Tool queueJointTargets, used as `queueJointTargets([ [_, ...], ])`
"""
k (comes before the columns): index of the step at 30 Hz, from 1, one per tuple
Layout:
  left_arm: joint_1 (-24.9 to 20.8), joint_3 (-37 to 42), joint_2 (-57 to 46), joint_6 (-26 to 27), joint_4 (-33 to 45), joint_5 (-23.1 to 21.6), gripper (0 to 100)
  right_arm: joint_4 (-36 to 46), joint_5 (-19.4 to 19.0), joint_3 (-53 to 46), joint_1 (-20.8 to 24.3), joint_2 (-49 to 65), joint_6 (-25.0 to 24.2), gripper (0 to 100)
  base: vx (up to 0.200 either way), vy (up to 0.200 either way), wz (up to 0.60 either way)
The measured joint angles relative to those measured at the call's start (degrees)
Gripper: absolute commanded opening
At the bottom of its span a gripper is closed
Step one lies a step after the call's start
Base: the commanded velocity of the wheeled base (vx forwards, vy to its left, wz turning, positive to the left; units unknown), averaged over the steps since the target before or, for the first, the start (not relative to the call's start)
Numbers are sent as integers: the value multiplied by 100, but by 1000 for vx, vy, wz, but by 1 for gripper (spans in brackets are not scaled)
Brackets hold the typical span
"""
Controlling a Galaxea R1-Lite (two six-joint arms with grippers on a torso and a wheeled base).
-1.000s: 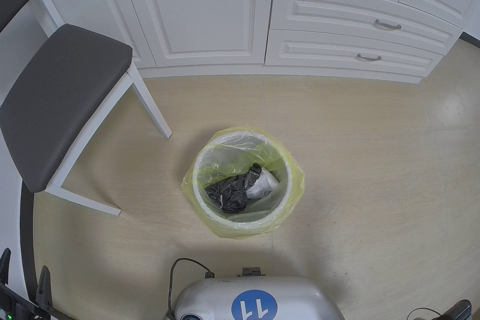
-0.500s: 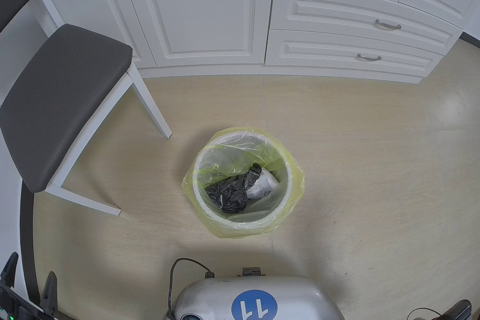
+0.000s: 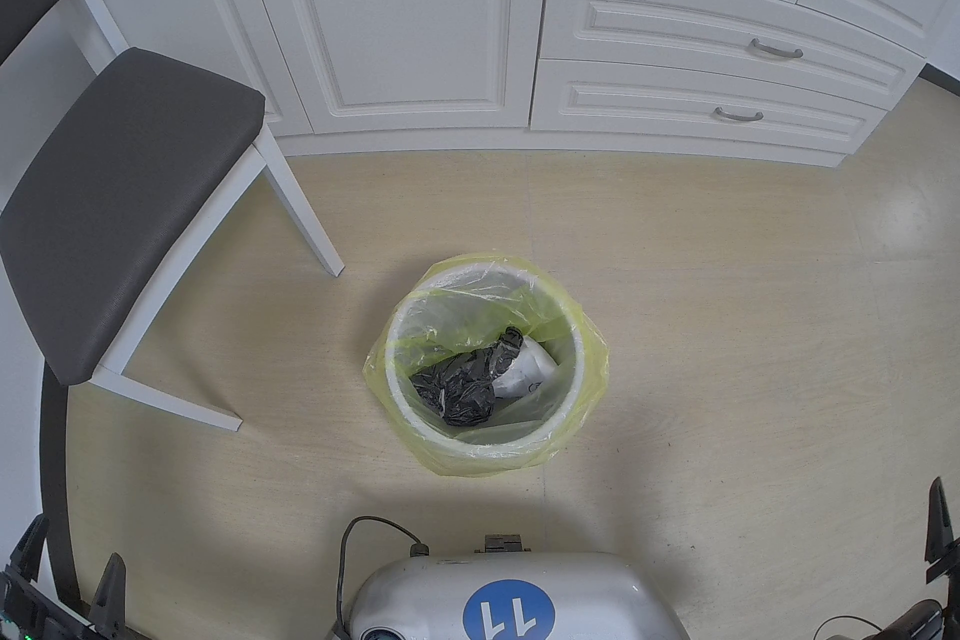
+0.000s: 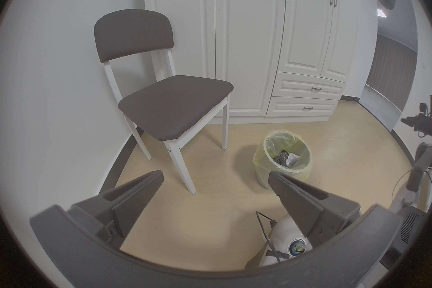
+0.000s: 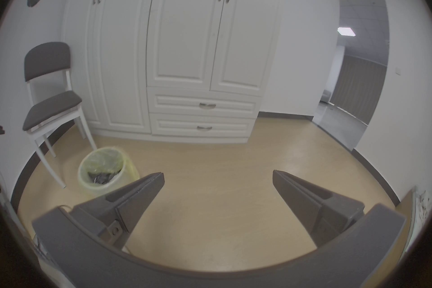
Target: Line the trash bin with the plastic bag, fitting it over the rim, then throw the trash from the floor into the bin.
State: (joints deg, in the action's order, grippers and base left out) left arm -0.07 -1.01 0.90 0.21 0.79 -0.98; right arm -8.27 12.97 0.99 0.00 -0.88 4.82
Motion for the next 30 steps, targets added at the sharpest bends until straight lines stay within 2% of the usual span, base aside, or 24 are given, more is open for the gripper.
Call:
queueJointTargets([
  [5, 0, 0, 0, 22, -1, -6, 100, 417, -329, 2, 0, -2, 9, 100, 0, 0, 0],
  [16, -2, 0, 2, 26, -1, -9, 100, 441, -400, 2, 0, -2, 325, 100, 0, 0, 0],
  [22, 0, 0, 2, 1, 0, -9, 100, 466, -786, 2, 0, -5, 312, 100, 0, 0, 0],
  [30, -4, 0, 2, 11, -1, -9, 100, 468, -796, 2, 0, -5, 273, 100, 0, 0, 0],
])
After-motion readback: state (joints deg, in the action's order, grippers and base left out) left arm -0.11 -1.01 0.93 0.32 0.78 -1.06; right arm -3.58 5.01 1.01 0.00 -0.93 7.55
